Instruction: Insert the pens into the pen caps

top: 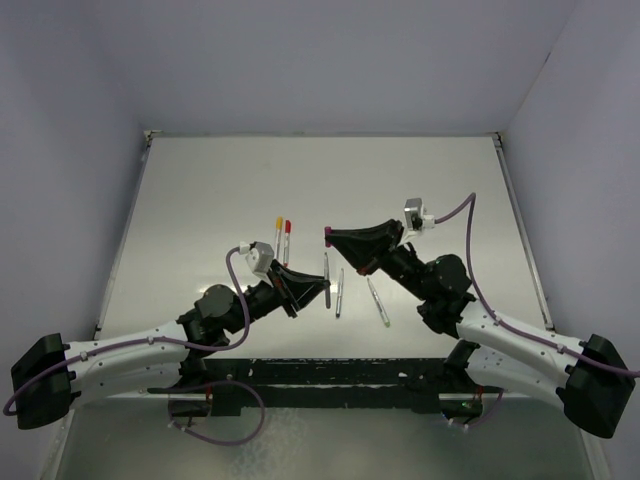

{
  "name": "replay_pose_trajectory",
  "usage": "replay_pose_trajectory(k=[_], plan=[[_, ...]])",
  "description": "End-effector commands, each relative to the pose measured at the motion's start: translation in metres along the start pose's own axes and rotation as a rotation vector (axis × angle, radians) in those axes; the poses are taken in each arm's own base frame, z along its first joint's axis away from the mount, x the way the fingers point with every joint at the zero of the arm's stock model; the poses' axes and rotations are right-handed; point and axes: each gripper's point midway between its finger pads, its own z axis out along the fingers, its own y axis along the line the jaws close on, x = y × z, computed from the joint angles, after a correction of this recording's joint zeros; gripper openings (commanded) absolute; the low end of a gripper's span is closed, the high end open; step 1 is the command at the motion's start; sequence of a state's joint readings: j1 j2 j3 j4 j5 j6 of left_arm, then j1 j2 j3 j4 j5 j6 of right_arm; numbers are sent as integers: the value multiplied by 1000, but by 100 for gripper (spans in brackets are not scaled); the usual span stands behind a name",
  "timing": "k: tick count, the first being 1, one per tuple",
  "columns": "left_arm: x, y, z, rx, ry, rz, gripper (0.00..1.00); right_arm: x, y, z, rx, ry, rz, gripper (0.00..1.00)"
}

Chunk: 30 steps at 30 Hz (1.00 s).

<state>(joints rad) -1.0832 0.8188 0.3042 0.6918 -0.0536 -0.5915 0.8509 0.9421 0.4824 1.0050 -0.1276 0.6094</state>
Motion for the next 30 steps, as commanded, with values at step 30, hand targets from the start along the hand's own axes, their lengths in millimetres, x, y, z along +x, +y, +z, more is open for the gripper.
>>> replay_pose_trajectory(k=[30], plan=[[-26, -18, 0, 55, -80, 4, 0, 2, 12, -3, -55, -8, 13, 0]])
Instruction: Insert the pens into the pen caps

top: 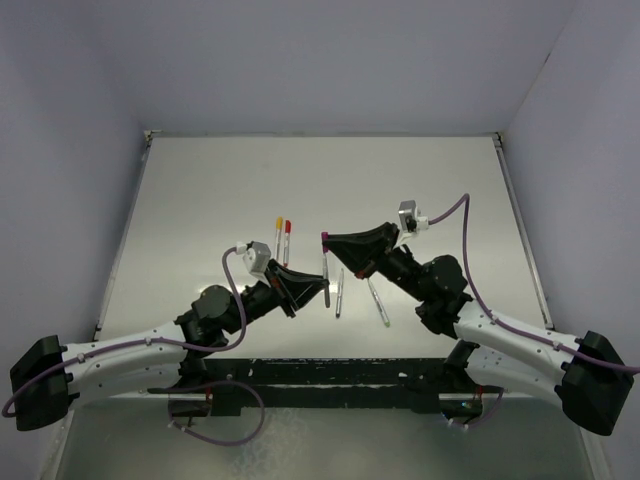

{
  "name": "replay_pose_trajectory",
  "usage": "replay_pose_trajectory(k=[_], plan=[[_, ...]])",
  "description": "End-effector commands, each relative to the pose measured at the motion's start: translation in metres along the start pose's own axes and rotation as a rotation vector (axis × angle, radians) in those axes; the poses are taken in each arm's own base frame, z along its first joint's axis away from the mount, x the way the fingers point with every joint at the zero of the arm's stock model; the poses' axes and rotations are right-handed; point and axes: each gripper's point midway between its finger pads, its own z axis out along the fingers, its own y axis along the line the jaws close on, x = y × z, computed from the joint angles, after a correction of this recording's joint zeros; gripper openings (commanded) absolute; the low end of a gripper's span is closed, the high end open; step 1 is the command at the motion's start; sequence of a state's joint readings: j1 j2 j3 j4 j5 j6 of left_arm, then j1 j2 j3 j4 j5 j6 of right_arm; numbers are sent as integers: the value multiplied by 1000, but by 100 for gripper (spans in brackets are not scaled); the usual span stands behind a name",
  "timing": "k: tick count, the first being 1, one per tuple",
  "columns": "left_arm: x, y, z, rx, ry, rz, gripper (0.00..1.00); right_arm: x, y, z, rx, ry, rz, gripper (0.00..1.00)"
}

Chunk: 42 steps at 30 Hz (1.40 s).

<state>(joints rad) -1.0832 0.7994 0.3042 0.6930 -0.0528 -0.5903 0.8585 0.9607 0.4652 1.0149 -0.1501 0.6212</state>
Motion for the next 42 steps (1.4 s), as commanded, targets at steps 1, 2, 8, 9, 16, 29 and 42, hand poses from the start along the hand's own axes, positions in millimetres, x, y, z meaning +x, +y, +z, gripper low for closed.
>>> replay_pose_trajectory(k=[1, 2, 8, 9, 16, 29, 42], plan=[[-20, -14, 2, 42, -64, 4, 0, -11, 12, -1, -46, -44, -4, 0], [-21, -14, 3, 41, -65, 5, 0, -11, 12, -1, -45, -42, -2, 0], [-19, -12, 4, 37, -60, 7, 0, -7, 14, 0, -53, -30, 13, 0], [-20, -13, 5, 38, -61, 7, 0, -5, 14, 1, -54, -26, 16, 0], [-27, -10, 4, 16, -89, 16, 0, 9, 14, 0, -60, 14, 47, 0], [-57, -8, 5, -32, -184, 54, 0, 37, 11, -6, -48, 114, 82, 0], [-105, -16, 4, -52, -343, 104, 0, 89, -12, -21, 99, 279, 39, 0]])
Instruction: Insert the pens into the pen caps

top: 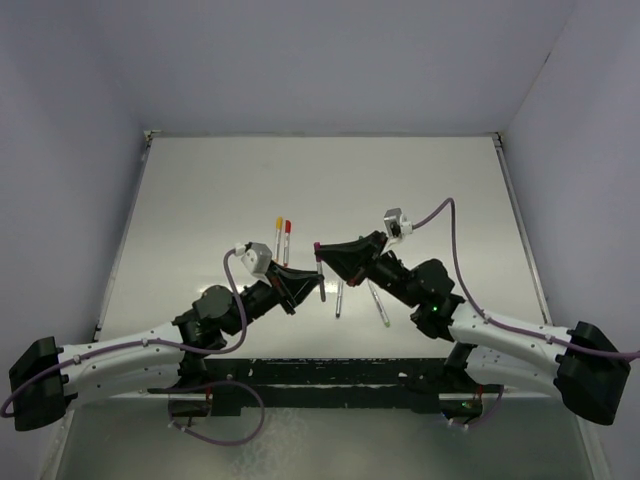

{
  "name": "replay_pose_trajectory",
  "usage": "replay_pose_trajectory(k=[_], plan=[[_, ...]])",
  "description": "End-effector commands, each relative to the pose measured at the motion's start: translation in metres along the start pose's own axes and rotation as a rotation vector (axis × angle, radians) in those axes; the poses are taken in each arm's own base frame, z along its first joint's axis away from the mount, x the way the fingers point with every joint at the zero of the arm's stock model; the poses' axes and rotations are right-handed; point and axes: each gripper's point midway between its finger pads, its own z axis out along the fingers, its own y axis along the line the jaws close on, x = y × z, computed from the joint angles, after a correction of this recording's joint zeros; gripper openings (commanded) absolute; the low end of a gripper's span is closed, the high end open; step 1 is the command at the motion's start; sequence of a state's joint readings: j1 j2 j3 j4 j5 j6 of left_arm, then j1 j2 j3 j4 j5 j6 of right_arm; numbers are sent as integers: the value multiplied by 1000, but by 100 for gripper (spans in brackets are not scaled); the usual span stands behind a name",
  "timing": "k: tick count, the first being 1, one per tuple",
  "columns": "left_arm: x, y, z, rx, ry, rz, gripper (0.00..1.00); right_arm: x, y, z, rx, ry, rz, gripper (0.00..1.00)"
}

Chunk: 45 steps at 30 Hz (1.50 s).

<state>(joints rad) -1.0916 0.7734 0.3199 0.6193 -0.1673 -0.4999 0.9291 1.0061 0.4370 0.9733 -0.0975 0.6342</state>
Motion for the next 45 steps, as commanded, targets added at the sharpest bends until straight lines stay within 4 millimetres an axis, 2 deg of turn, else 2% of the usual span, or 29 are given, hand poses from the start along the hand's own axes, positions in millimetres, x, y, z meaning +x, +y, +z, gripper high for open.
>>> replay_pose_trajectory(k=[1, 13, 19, 24, 27, 29, 32, 35, 37, 40, 42, 45], plan=[[-104, -27, 4, 37, -335, -4, 0, 53, -12, -13, 73, 191, -19, 0], [-144, -36, 7, 30, -438, 51, 0, 94, -42, -28, 245, 285, -33, 0], [-145, -37, 11, 31, -429, 58, 0, 107, -52, -29, 298, 317, -40, 0], [-137, -29, 10, 0, -401, 59, 0, 98, -49, -25, 299, 289, -43, 0], [-125, -23, 11, -24, -353, 63, 0, 83, -49, -21, 325, 250, -56, 0], [-109, -13, 15, -65, -291, 76, 0, 70, -50, -18, 359, 217, -63, 0], [-73, 11, 19, -161, -171, 78, 0, 44, -46, -12, 379, 157, -91, 17], [-32, 35, 19, -246, -37, 92, 0, 7, -43, -10, 423, 76, -134, 30], [-4, 53, 16, -311, 56, 107, 0, -15, -42, -16, 464, 32, -147, 36], [22, 74, 8, -406, 143, 111, 0, -38, -42, -34, 507, -36, -142, 46], [30, 84, 4, -458, 180, 126, 0, -47, -46, -49, 543, -67, -141, 52], [28, 101, 2, -558, 227, 173, 0, -51, -57, -70, 627, -76, -123, 58]])
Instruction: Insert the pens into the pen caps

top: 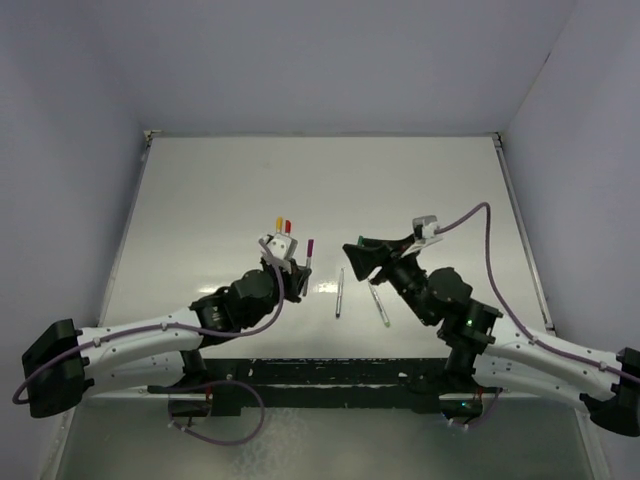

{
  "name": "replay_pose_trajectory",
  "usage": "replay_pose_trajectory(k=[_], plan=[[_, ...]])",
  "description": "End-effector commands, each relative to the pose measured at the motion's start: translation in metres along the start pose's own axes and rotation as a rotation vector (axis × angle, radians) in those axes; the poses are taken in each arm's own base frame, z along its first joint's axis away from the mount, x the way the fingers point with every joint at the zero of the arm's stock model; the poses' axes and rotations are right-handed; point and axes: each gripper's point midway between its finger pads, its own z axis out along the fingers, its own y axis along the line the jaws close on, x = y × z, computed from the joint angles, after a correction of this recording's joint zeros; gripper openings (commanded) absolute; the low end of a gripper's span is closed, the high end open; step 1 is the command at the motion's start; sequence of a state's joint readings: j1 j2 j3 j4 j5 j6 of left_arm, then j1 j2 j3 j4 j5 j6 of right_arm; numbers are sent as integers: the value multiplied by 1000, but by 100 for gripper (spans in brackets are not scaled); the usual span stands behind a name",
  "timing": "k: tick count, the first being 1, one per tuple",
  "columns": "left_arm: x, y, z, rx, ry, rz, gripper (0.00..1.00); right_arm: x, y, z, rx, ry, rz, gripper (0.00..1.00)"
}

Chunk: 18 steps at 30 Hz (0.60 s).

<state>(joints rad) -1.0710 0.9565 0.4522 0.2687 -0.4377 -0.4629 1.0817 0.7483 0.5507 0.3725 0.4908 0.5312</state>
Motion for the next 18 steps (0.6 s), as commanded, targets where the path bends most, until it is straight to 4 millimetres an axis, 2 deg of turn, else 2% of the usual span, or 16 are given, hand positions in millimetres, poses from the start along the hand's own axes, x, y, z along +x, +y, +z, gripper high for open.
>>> replay_pose_trajectory(k=[1, 6, 9, 14, 18], plan=[[-18, 25, 8, -173, 31, 17, 0, -17, -33, -17, 173, -33, 11, 61], [-30, 54, 36, -269, 140, 39, 0, -3, -64, -30, 340, 38, -5, 68], [-27, 64, 56, -285, 210, 24, 0, 13, -79, -36, 429, 102, -10, 69], [-12, 82, 85, -338, 311, -50, 0, 26, -83, -37, 456, 158, -14, 69], [4, 88, 104, -353, 385, -93, 0, 30, -83, -38, 465, 176, -9, 69]])
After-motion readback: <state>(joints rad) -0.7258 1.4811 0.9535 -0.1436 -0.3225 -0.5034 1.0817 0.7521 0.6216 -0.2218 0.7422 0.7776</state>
